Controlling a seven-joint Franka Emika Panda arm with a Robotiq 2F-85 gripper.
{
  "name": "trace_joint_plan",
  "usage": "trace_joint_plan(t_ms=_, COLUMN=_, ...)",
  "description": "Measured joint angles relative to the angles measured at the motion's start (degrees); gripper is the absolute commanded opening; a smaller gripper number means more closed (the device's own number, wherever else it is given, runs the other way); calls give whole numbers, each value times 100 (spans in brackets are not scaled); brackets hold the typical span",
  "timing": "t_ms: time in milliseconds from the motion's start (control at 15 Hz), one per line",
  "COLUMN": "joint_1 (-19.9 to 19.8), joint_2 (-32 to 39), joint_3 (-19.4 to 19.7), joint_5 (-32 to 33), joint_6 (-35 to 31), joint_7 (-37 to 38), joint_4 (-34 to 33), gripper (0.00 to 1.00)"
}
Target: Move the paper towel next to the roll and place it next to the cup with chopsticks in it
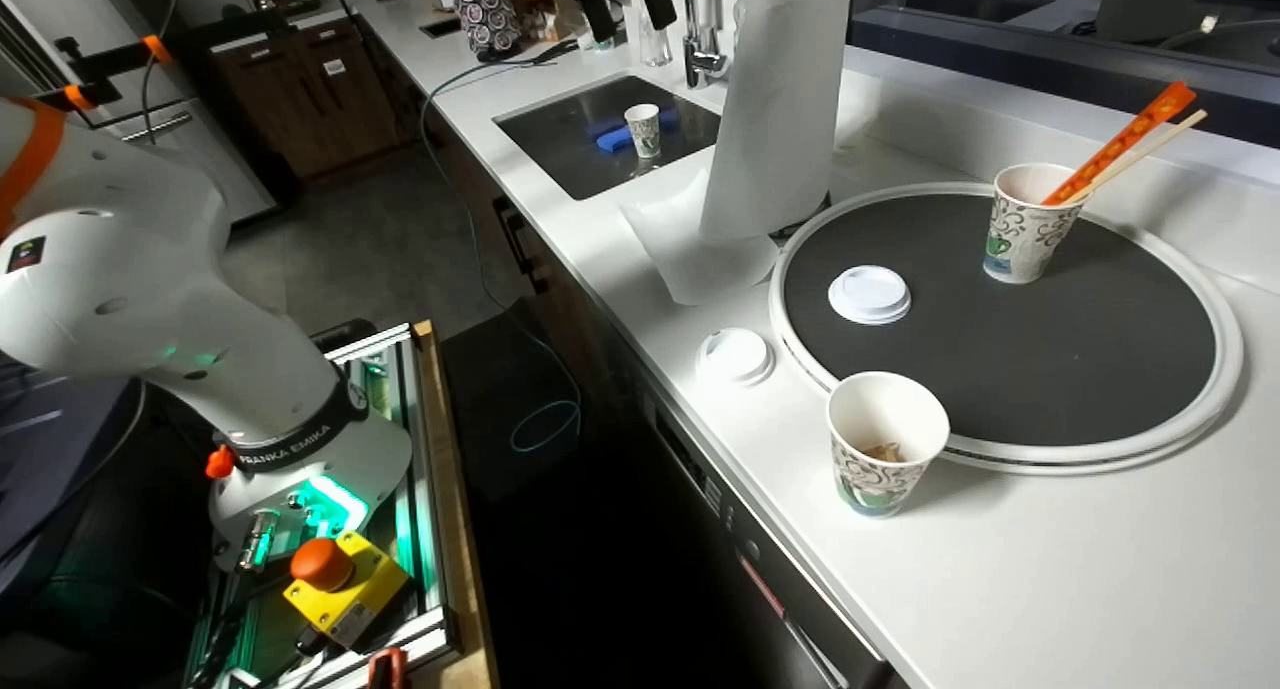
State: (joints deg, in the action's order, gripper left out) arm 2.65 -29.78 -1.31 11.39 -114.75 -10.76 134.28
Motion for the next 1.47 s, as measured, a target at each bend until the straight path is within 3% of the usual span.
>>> trace_joint_plan(t_ms=200, joint_1=303, joint_2=346, joint_3=-45, joint_5=-159, joint_6=-2, joint_7=-260, joint_4=39, gripper=100)
trace_joint_plan(t_ms=667, joint_1=319, joint_2=385, joint_3=-31, joint_5=-170, joint_6=-45, joint_7=-504, joint_4=-33, gripper=100)
trace_joint_plan(t_ms=1200, joint_1=893, joint_2=2224, joint_3=-250, joint_5=-463, joint_6=-2216, joint_7=-2046, joint_4=508, gripper=100)
trace_joint_plan(t_ms=1467, joint_1=915, joint_2=2793, joint_3=-439, joint_5=-462, joint_6=-2672, joint_7=-2775, joint_4=714, gripper=100)
